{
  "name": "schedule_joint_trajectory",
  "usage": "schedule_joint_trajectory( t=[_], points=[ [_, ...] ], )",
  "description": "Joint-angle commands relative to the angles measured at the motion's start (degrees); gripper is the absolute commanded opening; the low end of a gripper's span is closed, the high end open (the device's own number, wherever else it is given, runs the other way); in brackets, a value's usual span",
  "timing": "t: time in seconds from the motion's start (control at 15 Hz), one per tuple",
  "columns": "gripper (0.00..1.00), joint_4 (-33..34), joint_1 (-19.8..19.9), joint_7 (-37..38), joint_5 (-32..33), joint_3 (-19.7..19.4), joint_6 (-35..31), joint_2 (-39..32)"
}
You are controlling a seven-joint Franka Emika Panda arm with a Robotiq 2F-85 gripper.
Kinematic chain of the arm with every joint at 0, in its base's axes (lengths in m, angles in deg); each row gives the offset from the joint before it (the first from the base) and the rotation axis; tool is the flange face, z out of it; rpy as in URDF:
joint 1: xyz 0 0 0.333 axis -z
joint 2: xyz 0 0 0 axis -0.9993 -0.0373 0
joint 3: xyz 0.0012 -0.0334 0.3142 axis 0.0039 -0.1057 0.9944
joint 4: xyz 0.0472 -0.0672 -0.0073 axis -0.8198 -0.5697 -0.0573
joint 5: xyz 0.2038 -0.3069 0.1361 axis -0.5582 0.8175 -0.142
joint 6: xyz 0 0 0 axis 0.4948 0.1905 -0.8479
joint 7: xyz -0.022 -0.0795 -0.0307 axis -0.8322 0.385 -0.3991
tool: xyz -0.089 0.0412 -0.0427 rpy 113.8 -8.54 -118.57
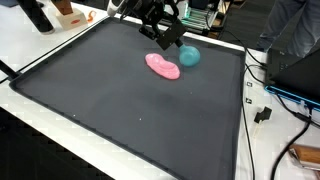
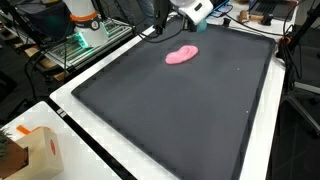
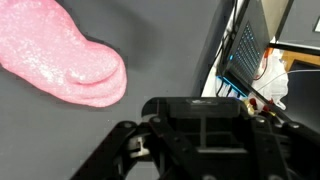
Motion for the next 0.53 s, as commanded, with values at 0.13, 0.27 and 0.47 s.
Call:
schedule_joint_trajectory(
  t=[0.13, 0.27, 0.47],
  points=[
    [0.35, -4.3, -0.4, -1.6, -3.3, 0.5, -8.5, 0.7],
    [0.35, -4.9, -0.4, -1.6, -3.9, 0.8, -10.3, 0.6],
    [0.35, -5.7, -0.4, -1.6, -4.6, 1.1, -12.5, 0.4]
  ],
)
